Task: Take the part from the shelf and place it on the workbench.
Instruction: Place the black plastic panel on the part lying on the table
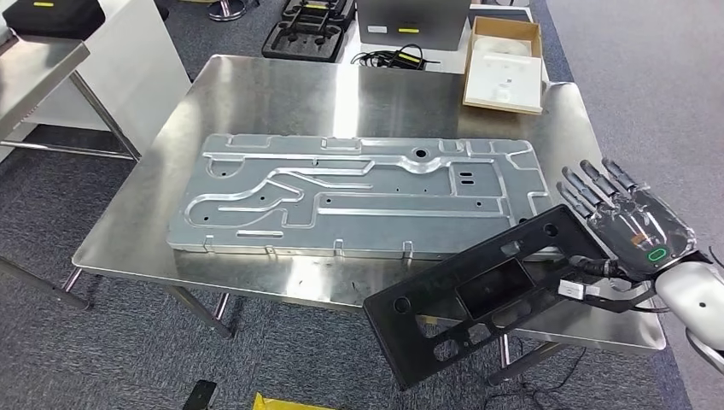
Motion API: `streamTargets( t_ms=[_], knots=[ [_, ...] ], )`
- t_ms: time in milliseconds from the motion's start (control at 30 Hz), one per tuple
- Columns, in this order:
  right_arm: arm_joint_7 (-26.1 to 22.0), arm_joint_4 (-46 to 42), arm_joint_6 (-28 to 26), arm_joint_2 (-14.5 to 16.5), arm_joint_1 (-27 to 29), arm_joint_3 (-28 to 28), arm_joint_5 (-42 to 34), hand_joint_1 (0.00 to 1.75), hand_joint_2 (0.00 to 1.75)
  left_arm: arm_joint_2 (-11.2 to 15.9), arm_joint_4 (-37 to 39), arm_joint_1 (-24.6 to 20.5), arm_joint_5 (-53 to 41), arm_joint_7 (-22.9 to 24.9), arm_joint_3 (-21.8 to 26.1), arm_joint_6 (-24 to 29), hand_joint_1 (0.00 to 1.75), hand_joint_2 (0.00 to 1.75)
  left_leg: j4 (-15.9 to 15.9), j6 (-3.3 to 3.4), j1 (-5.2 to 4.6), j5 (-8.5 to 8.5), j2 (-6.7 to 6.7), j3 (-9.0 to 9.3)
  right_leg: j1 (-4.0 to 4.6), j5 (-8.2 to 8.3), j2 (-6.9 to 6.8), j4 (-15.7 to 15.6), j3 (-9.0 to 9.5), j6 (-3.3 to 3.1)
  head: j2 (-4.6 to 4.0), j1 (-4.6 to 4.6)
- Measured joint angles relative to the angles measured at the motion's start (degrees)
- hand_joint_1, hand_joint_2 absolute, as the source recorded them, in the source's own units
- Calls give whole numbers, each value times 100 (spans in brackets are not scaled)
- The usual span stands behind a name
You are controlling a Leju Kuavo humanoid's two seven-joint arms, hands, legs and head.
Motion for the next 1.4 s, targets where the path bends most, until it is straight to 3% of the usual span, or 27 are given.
streamTargets(
  t_ms=[67, 167, 200, 300, 367, 400, 433, 500, 567, 667, 700, 733, 767, 833, 867, 900, 967, 1033, 1067, 1100, 1167, 1200, 1233, 1267, 1333, 1367, 1400],
  knots=[
    [22, -134, -36, 19, -96, -18, 0, 0, 0, -2, 0, -1, -8, 3, 1, -35, 0, 0, 118, -71, -8, -28, -16, -85, 17, 8, 29, -159, 60, -88, 0, 4],
    [97, -389, -83, 42, -336, 41, 0, 0, 0, -19, 0, 1, -23, 9, 1, -78, 0, 0, 179, -152, -11, -26, -25, -172, 33, 75, 40, -145, -27, -251, 0, -1],
    [149, -466, -84, 56, -438, 79, 0, 0, 0, -23, 0, -1, -31, 9, 1, -80, 0, 0, 260, -180, -3, -108, -26, -219, 31, 100, 34, -153, -52, -293, 0, -4],
    [395, -734, -161, 156, -705, 211, 0, 0, 0, -43, 0, -14, -61, 21, 1, -80, 0, 0, 1037, -260, 24, -684, -28, -537, 36, 181, 8, -168, -152, -409, 0, -19],
    [551, -911, -352, 306, -736, 267, 0, 0, 0, -67, 0, -14, -68, 45, 1, -78, 0, 0, 1513, -267, 29, -923, -28, -675, 65, 237, 3, -168, -226, -441, 0, -21],
    [603, -988, -484, 388, -691, 262, 0, 0, 0, -81, 0, -12, -69, 60, 1, -76, 0, 0, 1492, -248, 26, -895, -29, -609, 83, 267, 3, -168, -260, -443, 0, -20],
    [643, -1060, -615, 461, -622, 232, 0, 0, 0, -97, 0, -13, -69, 74, 1, -73, 0, 0, 1269, -210, 15, -782, -31, -440, 100, 297, 3, -168, -291, -443, 0, -20],
    [720, -1197, -822, 584, -491, 111, 0, 0, 0, -120, 0, -21, -70, 101, 1, -57, 0, 0, 548, -97, -26, -539, -34, 30, 120, 368, -2, -179, -336, -433, 0, -17],
    [829, -1323, -969, 684, -375, -18, 0, 0, 0, -152, 0, -31, -68, 128, -1, -31, 0, 0, 93, -12, -79, -404, -34, 270, 114, 444, -13, -217, -341, -385, 0, -31],
    [930, -1496, -1112, 817, -101, -162, 0, 0, 0, -206, -1, -34, -65, 180, -2, 16, 0, 0, -38, 51, -101, -242, -30, 250, 88, 578, -21, -329, -326, -268, 0, -51],
    [946, -1542, -1143, 847, -17, -215, 0, 0, 0, -228, -1, -29, -64, 197, -2, 31, 0, 0, -100, 71, -87, -155, -18, 235, 87, 544, -18, -327, -348, -240, 0, -41],
    [961, -1584, -1184, 875, 62, -282, 0, 0, 0, -247, -1, -25, -61, 216, -2, 41, 0, 0, -167, 93, -70, -58, -3, 208, 89, 401, -14, -232, -397, -216, 0, -34],
    [973, -1627, -1233, 914, 157, -362, 0, 0, 0, -265, -2, -25, -56, 236, -2, 48, 0, 0, -212, 107, -55, 28, 13, 166, 87, 156, -11, -19, -470, -198, 0, -27],
    [954, -1725, -1351, 1040, 428, -543, 0, 0, 0, -287, -1, -24, -33, 277, -2, 57, 0, 0, -230, 123, -52, 150, 26, 36, 79, -398, -9, 661, -611, -163, 0, -18],
    [931, -1774, -1415, 1127, 581, -642, 0, 0, 0, -298, -1, -22, -19, 295, -2, 61, 0, 0, -216, 120, -52, 199, 27, -38, 71, -521, -10, 934, -620, -142, 0, -17],
    [905, -1820, -1481, 1219, 723, -742, 0, 0, 0, -310, -1, -20, -7, 311, -2, 62, 0, 0, -192, 111, -51, 241, 27, -117, 62, -517, -11, 1059, -557, -121, 0, -18],
    [874, -1911, -1617, 1436, 944, -969, 0, 0, 0, -329, -2, -19, 1, 337, -2, 62, 0, 0, -101, 78, -40, 311, 28, -292, 42, -291, -13, 759, -156, -86, 0, -19],
    [855, -2013, -1764, 1637, 1127, -1172, -3, 0, 0, -342, -1, -22, 10, 359, -2, 67, 0, 0, 28, 27, -34, 356, 25, -451, 44, -272, -16, 80, 368, -90, 0, -19],
    [842, -2068, -1853, 1731, 1232, -1263, -10, 0, 0, -345, 0, -22, 16, 373, -2, 71, 0, 0, 78, -6, -38, 377, 20, -501, 57, -314, -12, -168, 525, -123, 0, -22],
    [828, -2111, -1938, 1814, 1343, -1346, -19, 0, 0, -346, 0, -21, 21, 387, -2, 75, 0, 0, 108, -40, -41, 408, 14, -533, 79, -368, -6, -292, 579, -170, 0, -25],
    [828, -2204, -2199, 2049, 1588, -1547, -33, 0, 0, -349, 0, -9, 39, 423, -2, 96, 0, 0, 114, -115, -32, 471, -2, -563, 97, -297, -1, -320, 525, -285, 0, -27],
    [862, -2253, -2390, 2178, 1718, -1643, -38, 0, 0, -350, 0, -2, 62, 438, -2, 116, 0, 0, 149, -154, -16, 423, -7, -594, 94, -245, -9, -323, 485, -335, 0, -27],
    [925, -2318, -2645, 2331, 1878, -1747, -44, 0, 0, -353, 0, 6, 92, 453, -2, 142, 0, 0, 250, -198, -3, 270, -12, -639, 85, -192, -20, -332, 437, -383, 0, -33],
    [1005, -2389, -2927, 2487, 2076, -1844, -56, 0, 0, -359, 0, 12, 129, 462, -1, 167, 0, 0, 455, -240, 15, 12, -15, -701, 76, -134, -34, -341, 376, -421, 0, -39],
    [1154, -2504, -3447, 2777, 2494, -2004, -126, 0, 0, -375, 0, 15, 200, 469, 1, 209, 0, 0, 1016, -303, 39, -554, -14, -826, 76, -38, -52, -341, 254, -457, 0, -50],
    [1225, -2541, -3695, 2948, 2707, -2084, -277, 0, 0, -381, 0, 15, 241, 470, 4, 236, 0, 0, 1325, -324, 49, -745, -14, -853, 78, 23, -57, -339, 173, -461, 0, -52],
    [1275, -2561, -3896, 3115, 2886, -2153, -487, 0, 0, -386, 0, 16, 282, 473, 8, 267, 0, 0, 1521, -337, 54, -796, -14, -816, 78, 89, -53, -336, 84, -460, 0, -51]
  ],
)
